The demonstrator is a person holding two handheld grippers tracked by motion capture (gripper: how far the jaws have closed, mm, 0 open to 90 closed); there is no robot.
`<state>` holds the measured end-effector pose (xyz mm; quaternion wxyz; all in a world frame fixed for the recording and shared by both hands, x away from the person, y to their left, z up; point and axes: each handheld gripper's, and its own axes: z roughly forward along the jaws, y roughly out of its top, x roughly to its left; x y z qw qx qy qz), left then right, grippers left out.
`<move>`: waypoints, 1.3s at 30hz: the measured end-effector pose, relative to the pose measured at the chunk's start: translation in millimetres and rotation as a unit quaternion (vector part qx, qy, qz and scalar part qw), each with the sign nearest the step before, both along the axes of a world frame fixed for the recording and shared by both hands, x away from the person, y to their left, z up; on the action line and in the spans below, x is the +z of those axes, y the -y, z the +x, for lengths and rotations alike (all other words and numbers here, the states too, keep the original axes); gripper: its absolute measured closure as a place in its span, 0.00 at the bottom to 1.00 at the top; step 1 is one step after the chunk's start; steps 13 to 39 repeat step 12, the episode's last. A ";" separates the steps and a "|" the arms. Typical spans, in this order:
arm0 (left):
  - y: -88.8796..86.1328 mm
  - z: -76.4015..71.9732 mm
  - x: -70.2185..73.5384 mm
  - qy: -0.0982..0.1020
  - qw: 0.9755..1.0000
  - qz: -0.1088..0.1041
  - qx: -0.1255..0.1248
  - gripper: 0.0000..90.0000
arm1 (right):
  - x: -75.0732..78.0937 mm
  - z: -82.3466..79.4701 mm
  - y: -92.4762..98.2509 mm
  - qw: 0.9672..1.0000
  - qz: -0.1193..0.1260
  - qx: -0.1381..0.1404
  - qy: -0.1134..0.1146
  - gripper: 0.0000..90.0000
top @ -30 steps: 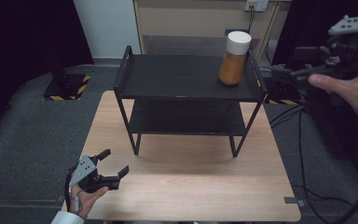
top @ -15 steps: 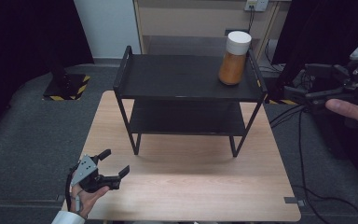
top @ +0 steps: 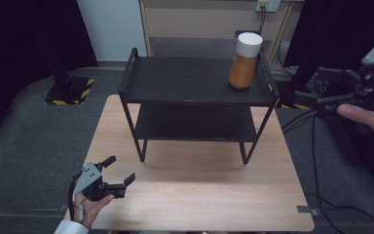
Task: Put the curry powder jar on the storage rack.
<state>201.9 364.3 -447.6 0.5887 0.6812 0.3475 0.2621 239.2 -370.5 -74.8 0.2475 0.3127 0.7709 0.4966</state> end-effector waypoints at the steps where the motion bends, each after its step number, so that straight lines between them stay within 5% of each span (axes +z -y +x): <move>1: 0.0 0.0 0.0 0.000 1.000 0.000 0.000 0.03 | 0.0 0.0 0.0 1.000 0.000 0.000 0.000 0.09; 39: 0.2 -0.1 0.0 0.000 1.000 0.001 0.001 0.03 | -3.2 3.9 -1.1 1.000 0.004 0.000 -0.003 0.09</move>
